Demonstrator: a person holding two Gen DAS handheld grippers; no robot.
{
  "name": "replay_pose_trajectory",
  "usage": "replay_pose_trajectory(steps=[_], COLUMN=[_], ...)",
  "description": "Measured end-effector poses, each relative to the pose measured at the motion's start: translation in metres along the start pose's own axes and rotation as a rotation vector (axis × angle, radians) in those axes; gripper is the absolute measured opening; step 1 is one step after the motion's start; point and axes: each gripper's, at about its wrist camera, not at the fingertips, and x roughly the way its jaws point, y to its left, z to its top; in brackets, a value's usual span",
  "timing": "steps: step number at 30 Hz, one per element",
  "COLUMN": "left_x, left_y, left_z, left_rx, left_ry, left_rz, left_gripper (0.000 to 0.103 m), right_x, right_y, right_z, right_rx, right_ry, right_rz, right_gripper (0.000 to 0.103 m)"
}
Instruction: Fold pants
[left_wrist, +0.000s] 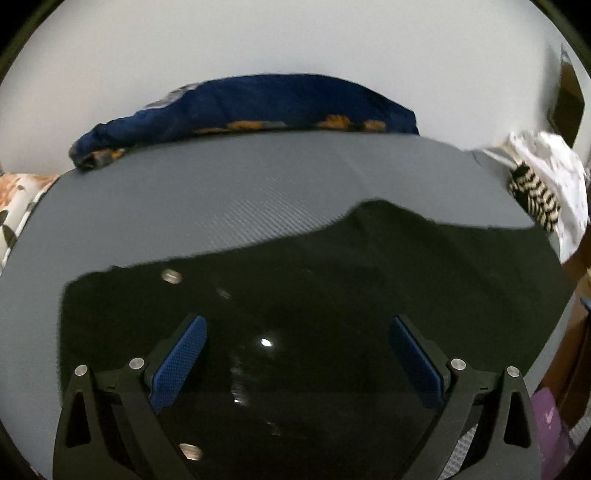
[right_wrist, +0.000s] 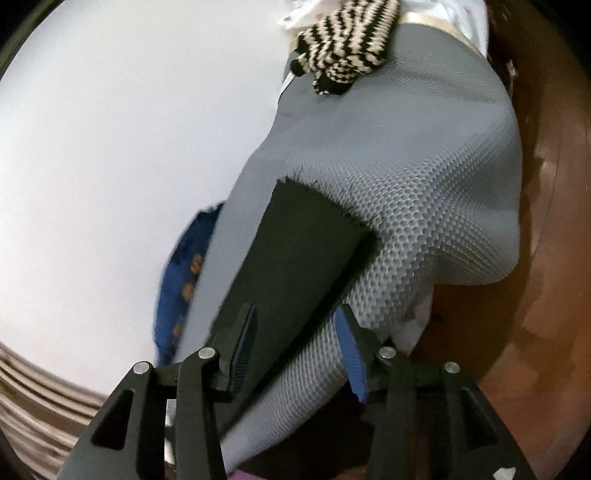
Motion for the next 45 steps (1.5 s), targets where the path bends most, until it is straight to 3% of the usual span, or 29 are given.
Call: replay_pose_trajectory(steps=[8,12,16,19,21,32,37,45], left_x=[0.016,0.016,0.02,0.023,0.024,0.024,0.022,-0.011], left_y=[-0.016,-0.018,-0.02,-0.027,-0.028,-0.025,-0.022,0.009], left_z=[-0.012,-0.016,-0.021,-0.023,-0.024,-0.027,-0.025,-0.018], left_rx=[0.0,0.006,0.039,0.086,0.101,0.101,0.088,-0.13], left_ry=[0.024,0.021,0.015,0.02,0.019,0.005,0.008,-0.007], left_rz=[0.035,0.037,0.061,0.096,0.105,0.089,0.065,-0.087], left_gripper=[0.099,0.099,0.101,0.103,0.103,0.103,0.103,0.103], right_x=[0.021,0.028,0.045,0.055,0.062,0.046,0.039,0.033], right_y=[-0.033,-0.024,-0.015,0.003,0.005,0.001,0.024,0.08], right_z=[0.028,0.029,0.029,0.028,0.028,0.035,0.036,0.03], right_rx=[0.103,0.063,0.022,-0.096,-0.137,-0.102,-0.123,-0.217], right_ry=[-0.009,-0.022,-0.007,0.004,0.032,-0.011,-0.048,-0.059], right_rz=[0.049,0.062,0.064,-0.004,-0.08,-0.188,-0.154,-0.125], right_gripper=[0.042,0.049,0.05,0.049,0.008,0.005,0.005,0.005])
